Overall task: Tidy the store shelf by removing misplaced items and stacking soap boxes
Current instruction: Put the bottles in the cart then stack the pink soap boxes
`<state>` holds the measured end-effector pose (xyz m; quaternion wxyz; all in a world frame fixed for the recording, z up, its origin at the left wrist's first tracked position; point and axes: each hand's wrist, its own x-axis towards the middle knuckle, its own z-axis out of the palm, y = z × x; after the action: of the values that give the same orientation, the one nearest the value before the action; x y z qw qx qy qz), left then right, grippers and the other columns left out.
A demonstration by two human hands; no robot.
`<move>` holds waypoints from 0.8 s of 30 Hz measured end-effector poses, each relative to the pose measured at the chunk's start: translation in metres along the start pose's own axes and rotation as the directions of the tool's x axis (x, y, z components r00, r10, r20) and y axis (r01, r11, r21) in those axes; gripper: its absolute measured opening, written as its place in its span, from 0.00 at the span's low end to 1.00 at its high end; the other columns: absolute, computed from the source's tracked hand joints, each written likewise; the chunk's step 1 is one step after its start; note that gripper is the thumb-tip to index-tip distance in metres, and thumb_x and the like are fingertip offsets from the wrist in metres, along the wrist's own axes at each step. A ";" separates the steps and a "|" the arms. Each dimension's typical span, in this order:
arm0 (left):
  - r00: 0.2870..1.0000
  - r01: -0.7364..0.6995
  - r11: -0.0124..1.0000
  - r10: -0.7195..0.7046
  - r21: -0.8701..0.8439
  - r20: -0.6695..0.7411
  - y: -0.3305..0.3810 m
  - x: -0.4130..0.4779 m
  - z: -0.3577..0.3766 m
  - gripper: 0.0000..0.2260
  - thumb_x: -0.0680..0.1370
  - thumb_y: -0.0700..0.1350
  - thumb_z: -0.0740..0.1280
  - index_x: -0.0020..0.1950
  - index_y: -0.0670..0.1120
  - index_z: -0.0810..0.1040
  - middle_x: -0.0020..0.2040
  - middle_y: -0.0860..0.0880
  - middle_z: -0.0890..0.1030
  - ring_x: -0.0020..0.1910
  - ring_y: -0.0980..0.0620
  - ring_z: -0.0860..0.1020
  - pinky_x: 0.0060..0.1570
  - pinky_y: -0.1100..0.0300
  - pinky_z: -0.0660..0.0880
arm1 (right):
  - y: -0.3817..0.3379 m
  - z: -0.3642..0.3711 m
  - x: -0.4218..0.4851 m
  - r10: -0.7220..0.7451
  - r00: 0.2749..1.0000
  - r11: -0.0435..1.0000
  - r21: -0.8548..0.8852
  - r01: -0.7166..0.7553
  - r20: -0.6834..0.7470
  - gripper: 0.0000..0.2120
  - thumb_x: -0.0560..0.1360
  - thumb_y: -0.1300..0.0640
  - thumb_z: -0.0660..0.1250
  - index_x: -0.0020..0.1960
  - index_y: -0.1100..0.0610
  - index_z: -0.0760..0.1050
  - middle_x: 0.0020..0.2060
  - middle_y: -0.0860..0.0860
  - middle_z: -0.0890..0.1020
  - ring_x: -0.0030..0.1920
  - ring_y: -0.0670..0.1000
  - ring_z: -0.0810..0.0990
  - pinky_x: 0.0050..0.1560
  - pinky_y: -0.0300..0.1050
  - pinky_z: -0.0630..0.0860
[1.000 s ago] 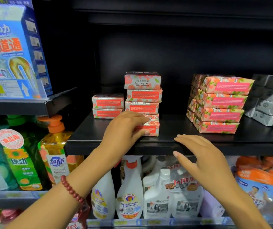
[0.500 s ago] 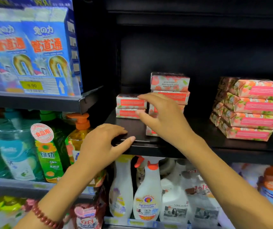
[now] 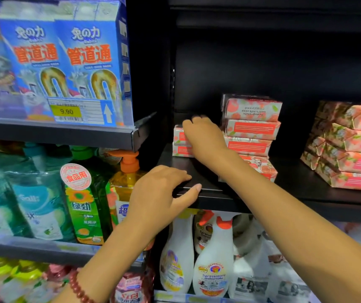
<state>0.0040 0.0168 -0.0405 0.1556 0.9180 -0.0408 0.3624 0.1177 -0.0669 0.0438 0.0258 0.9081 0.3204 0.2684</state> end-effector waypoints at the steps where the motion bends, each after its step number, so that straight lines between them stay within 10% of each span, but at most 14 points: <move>1: 1.000 -0.002 1.000 0.002 0.000 0.004 0.000 0.000 0.000 0.22 0.73 0.62 0.58 0.48 0.49 0.85 0.45 0.55 0.84 0.46 0.56 0.81 0.41 0.67 0.72 | 0.000 -0.001 -0.001 -0.008 1.000 1.000 -0.005 0.008 -0.009 0.21 0.73 0.66 0.64 0.65 0.62 0.66 0.62 0.59 0.71 0.63 0.59 0.68 0.54 0.50 0.69; 16: 0.999 0.037 0.999 -0.036 -0.017 0.035 0.004 0.004 -0.004 0.25 0.71 0.65 0.56 0.54 0.51 0.83 0.51 0.57 0.83 0.53 0.58 0.77 0.45 0.78 0.61 | 0.027 -0.025 -0.043 -0.097 0.940 0.914 0.346 0.215 -0.327 0.17 0.77 0.50 0.63 0.61 0.59 0.70 0.54 0.54 0.77 0.53 0.51 0.73 0.48 0.42 0.69; 24: 0.997 -0.007 0.999 0.004 0.033 0.082 0.014 0.052 -0.010 0.17 0.73 0.54 0.69 0.60 0.50 0.78 0.55 0.53 0.80 0.55 0.54 0.76 0.50 0.61 0.70 | 0.083 -0.042 -0.121 -0.029 0.901 0.889 0.400 0.221 -0.433 0.25 0.75 0.44 0.59 0.65 0.59 0.70 0.54 0.50 0.77 0.53 0.38 0.67 0.50 0.27 0.66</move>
<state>0.0330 0.0087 0.0055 0.1376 0.9344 -0.0437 0.3258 0.0650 -0.2098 0.0404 -0.2309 0.7891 0.4297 0.3734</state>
